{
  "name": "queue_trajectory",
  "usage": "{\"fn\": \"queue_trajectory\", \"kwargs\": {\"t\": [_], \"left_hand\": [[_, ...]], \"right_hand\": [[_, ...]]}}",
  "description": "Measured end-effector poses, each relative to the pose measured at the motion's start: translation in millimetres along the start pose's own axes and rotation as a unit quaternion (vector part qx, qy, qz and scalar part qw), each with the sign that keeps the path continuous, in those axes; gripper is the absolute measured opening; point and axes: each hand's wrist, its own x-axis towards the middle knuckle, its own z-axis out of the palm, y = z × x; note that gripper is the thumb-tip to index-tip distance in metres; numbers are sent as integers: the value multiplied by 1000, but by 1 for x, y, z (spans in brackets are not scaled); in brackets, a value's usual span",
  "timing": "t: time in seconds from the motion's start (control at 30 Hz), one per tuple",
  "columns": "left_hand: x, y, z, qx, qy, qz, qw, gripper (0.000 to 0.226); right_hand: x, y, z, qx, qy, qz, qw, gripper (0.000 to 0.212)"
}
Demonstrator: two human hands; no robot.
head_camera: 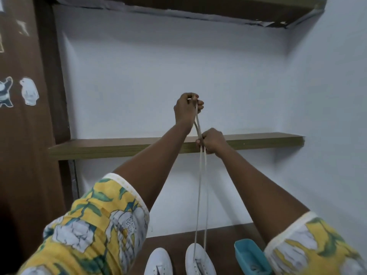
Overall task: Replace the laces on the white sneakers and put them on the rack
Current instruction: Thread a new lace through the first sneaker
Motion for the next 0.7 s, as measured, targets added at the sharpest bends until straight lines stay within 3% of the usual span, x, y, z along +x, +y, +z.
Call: {"fn": "queue_trajectory", "kwargs": {"t": [0.07,0.13,0.47,0.7], "left_hand": [[3,14,-2,-10,2,25,1000,27],[5,24,-3,3,-3,44,999,29],[12,30,-5,145,-8,50,988,17],[23,47,-5,212,-14,12,977,33]], "right_hand": [[3,-8,-7,-68,21,-23,997,20],[5,-14,-10,-66,35,-21,997,23],[-1,-67,-32,140,115,-32,983,13],[8,-97,-63,211,119,-46,969,24]]}}
